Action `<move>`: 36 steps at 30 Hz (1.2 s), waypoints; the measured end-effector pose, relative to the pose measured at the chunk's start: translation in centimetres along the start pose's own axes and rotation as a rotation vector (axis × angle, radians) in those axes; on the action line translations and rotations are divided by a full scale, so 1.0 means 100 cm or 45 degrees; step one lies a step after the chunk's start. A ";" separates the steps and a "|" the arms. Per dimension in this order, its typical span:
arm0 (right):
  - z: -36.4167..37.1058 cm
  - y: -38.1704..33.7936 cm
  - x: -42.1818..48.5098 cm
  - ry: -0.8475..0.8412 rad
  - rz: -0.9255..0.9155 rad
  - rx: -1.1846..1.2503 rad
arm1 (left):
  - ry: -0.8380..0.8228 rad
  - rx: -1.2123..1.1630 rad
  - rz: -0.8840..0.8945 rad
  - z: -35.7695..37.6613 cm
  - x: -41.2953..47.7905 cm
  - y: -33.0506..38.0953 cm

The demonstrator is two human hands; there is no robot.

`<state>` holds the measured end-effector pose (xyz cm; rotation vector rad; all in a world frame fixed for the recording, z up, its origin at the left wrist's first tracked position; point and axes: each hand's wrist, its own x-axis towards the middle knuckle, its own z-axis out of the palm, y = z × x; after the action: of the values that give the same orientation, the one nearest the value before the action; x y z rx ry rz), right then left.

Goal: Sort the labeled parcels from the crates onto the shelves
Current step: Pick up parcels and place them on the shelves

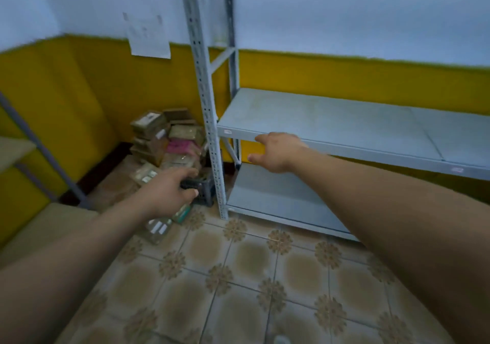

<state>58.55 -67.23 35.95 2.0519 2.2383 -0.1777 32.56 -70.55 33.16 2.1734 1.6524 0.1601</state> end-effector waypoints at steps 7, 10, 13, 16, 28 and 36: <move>-0.042 -0.093 0.101 0.115 -0.277 -0.005 | 0.036 0.009 -0.141 -0.040 0.027 -0.078; -0.054 -0.127 0.151 0.126 -0.399 0.031 | 0.059 0.000 -0.260 -0.059 0.046 -0.109; -0.054 -0.164 0.202 0.081 -0.475 0.036 | 0.063 0.009 -0.355 -0.070 0.060 -0.144; -0.047 -0.201 0.243 0.009 -0.506 0.066 | 0.095 -0.056 -0.425 -0.078 0.068 -0.184; -0.025 -0.319 0.395 -0.091 -0.304 0.121 | 0.006 -0.184 -0.373 -0.133 0.173 -0.380; -0.037 -0.343 0.459 -0.108 -0.139 0.199 | -0.119 -0.290 -0.290 -0.171 0.270 -0.447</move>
<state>20.45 -24.43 33.27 1.9527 2.3535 -0.4529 -5.29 -31.09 27.63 1.7858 1.7225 0.1691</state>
